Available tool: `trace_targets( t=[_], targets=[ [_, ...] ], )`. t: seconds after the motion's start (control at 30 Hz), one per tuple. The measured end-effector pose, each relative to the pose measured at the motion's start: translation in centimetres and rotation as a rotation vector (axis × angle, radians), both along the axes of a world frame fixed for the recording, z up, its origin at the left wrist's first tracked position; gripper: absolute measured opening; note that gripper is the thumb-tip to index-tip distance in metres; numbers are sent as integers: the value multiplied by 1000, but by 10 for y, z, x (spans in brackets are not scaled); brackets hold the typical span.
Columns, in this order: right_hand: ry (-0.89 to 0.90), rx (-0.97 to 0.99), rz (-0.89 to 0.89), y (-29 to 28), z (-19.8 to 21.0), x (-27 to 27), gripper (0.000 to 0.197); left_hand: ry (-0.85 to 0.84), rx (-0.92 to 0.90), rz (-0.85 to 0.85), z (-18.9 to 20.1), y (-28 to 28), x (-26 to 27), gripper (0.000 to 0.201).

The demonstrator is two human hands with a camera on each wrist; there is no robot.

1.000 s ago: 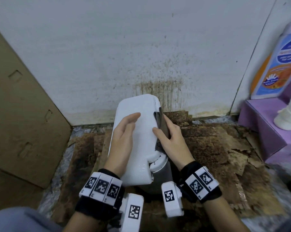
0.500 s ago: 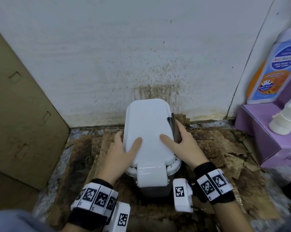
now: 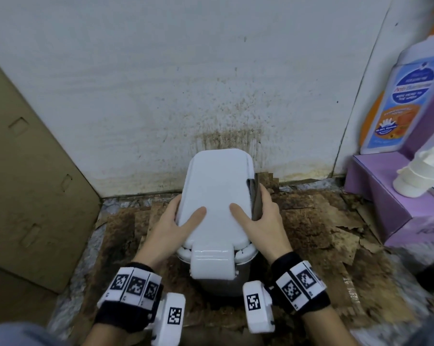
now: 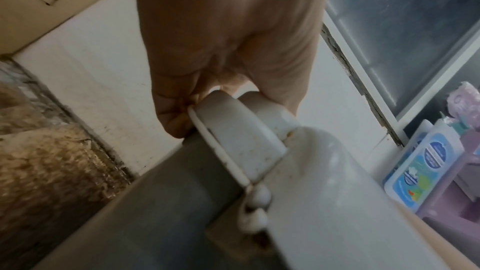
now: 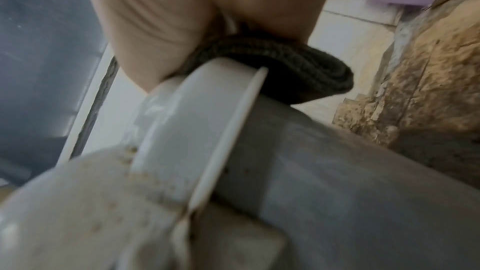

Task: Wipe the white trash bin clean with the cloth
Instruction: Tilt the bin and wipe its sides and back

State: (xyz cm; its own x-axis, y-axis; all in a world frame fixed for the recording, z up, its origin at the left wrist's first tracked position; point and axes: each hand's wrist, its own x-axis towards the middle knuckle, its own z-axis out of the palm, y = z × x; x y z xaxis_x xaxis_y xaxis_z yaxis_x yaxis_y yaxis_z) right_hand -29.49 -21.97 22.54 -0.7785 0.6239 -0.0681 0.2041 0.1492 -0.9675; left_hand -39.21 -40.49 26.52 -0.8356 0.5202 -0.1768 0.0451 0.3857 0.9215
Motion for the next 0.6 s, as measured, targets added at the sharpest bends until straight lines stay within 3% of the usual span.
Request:
trace_targets(
  t=[0.3,0.6],
  targets=[
    [59,2,-232,-56,-8,3,94,1,-52,-160,8,-13,-28,60],
    [13,-86,-66,-7,2,-8,89,87,-157,-56,-1,-10,-12,59]
  ],
)
